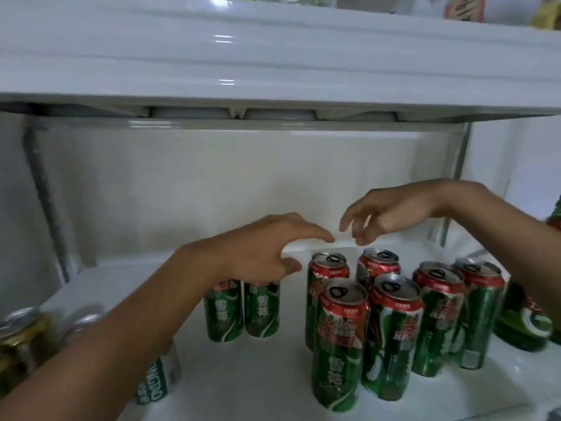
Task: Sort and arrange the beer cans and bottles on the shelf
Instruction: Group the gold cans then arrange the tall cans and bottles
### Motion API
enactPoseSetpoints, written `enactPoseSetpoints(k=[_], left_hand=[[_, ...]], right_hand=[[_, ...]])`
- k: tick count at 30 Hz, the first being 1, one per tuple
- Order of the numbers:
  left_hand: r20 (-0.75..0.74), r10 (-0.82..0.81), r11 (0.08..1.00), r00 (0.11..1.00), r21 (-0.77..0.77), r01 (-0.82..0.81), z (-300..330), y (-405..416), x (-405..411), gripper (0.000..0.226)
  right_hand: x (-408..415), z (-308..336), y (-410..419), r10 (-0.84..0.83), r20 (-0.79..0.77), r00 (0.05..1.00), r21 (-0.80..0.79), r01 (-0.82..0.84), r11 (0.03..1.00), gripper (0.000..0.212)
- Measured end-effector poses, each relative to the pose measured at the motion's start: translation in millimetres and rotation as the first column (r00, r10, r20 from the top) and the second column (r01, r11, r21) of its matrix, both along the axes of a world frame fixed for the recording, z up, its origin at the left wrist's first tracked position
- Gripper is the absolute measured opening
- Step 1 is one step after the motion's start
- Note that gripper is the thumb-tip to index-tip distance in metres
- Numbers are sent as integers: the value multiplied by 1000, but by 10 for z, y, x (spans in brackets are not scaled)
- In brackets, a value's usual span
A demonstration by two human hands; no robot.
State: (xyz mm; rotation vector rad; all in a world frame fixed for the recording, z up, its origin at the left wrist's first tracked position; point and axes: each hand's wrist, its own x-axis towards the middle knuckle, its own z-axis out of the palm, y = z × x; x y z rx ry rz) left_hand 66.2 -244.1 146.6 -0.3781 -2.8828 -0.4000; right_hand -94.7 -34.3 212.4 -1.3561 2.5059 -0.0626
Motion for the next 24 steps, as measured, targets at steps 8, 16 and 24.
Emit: enactPoseSetpoints(k=[8, 16, 24], left_hand=[[188, -80, 982, 979, -156, 110, -20, 409, -364, 67], [139, 11, 977, 990, -213, 19, 21, 301, -527, 59], [103, 144, 965, 984, -237, -116, 4, 96, -581, 66]], right_hand=[[-56, -314, 282, -47, 41, 998, 61, 45, 997, 44], [-116, -265, 39, -15, 50, 999, 100, 10, 995, 32], [-217, -359, -265, 90, 13, 996, 59, -91, 994, 41]])
